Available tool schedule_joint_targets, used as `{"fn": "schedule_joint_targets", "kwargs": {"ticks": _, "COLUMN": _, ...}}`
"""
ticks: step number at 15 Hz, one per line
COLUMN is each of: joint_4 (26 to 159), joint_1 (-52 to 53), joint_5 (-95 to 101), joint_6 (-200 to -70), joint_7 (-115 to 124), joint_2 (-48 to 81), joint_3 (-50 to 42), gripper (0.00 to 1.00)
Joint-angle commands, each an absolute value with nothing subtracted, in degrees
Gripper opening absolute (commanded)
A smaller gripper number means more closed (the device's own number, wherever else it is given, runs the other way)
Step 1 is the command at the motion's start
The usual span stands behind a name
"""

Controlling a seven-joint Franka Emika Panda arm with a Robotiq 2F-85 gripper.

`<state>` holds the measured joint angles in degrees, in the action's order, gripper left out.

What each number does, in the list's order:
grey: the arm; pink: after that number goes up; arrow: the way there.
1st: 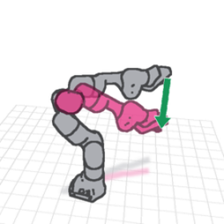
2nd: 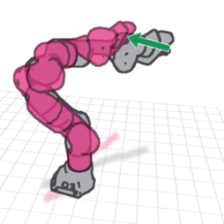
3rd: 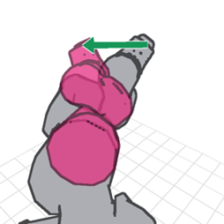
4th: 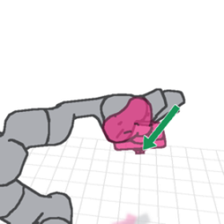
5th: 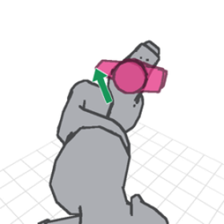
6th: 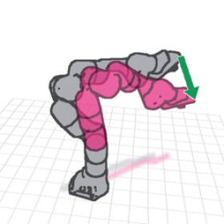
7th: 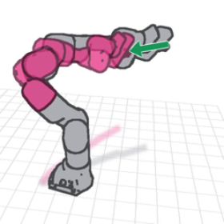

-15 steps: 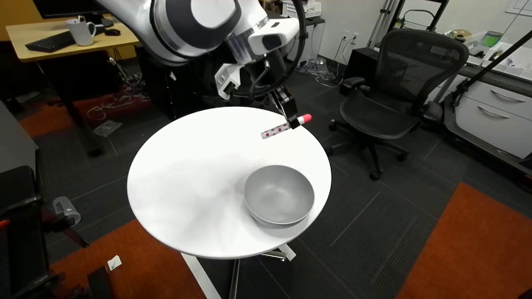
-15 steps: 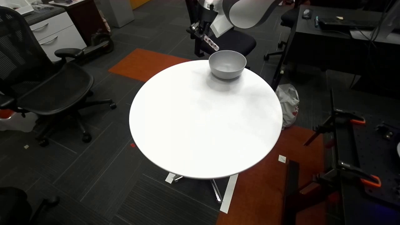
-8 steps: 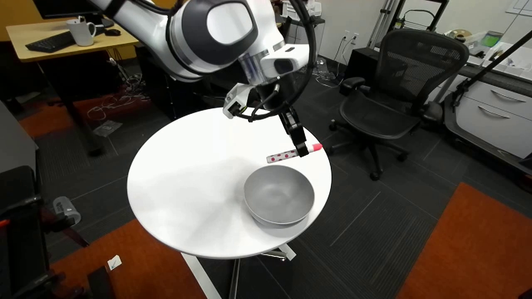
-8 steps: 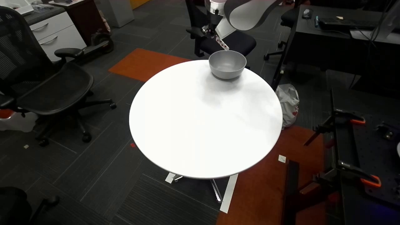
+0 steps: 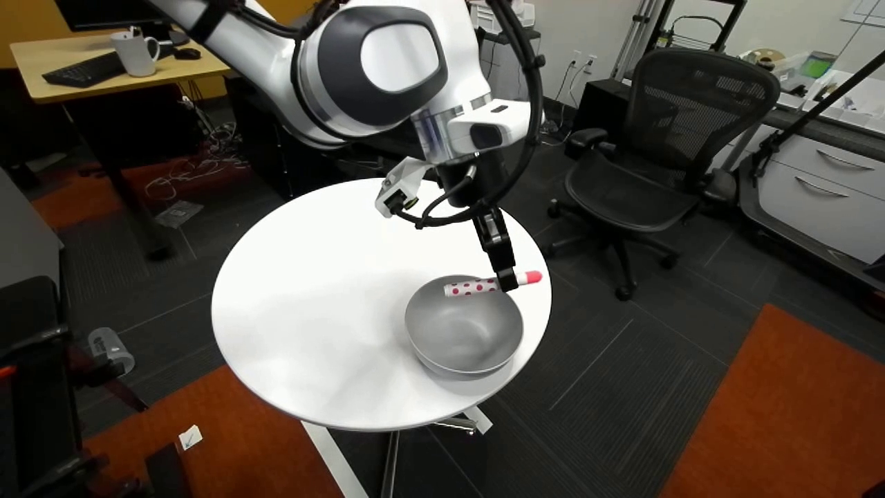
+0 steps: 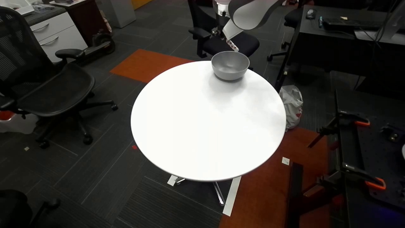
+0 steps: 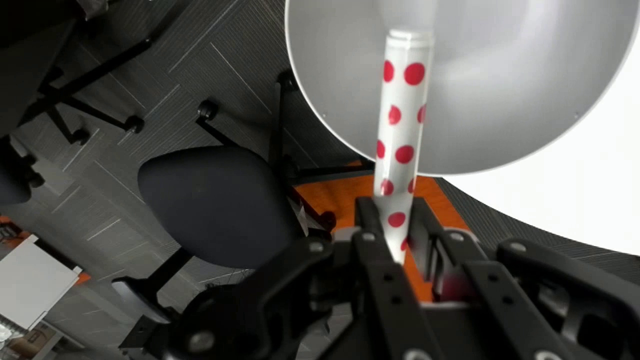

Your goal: Put the marker in the grey bowl

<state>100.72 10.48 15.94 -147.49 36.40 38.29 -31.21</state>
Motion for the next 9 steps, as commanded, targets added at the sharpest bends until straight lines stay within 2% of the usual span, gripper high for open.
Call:
{"fn": "schedule_joint_targets", "kwargs": {"ticks": 1, "joint_4": 98.93, "joint_1": 8.48, "joint_5": 16.68, "joint_6": -144.10, "joint_7": 37.20, "joint_2": 37.97, "joint_3": -28.58, "gripper": 0.05}}
{"fn": "schedule_joint_targets", "kwargs": {"ticks": 3, "joint_4": 98.94, "joint_1": 7.51, "joint_5": 16.37, "joint_6": -143.68, "joint_7": 36.40, "joint_2": 37.65, "joint_3": -27.26, "gripper": 0.05}}
{"fn": "schedule_joint_targets", "kwargs": {"ticks": 4, "joint_4": 98.88, "joint_1": 7.07, "joint_5": 16.14, "joint_6": -143.33, "joint_7": 36.23, "joint_2": 37.56, "joint_3": -26.65, "gripper": 0.45}}
{"fn": "schedule_joint_targets", "kwargs": {"ticks": 5, "joint_4": 98.93, "joint_1": 6.49, "joint_5": 15.92, "joint_6": -143.03, "joint_7": 35.69, "joint_2": 37.39, "joint_3": -25.95, "gripper": 0.46}}
{"fn": "schedule_joint_targets", "kwargs": {"ticks": 6, "joint_4": 98.87, "joint_1": 6.11, "joint_5": 15.91, "joint_6": -142.68, "joint_7": 35.61, "joint_2": 37.37, "joint_3": -25.54, "gripper": 0.51}}
{"fn": "schedule_joint_targets", "kwargs": {"ticks": 9, "joint_4": 98.67, "joint_1": 4.98, "joint_5": 15.77, "joint_6": -142.09, "joint_7": 35.42, "joint_2": 37.22, "joint_3": -24.48, "gripper": 0.75}}
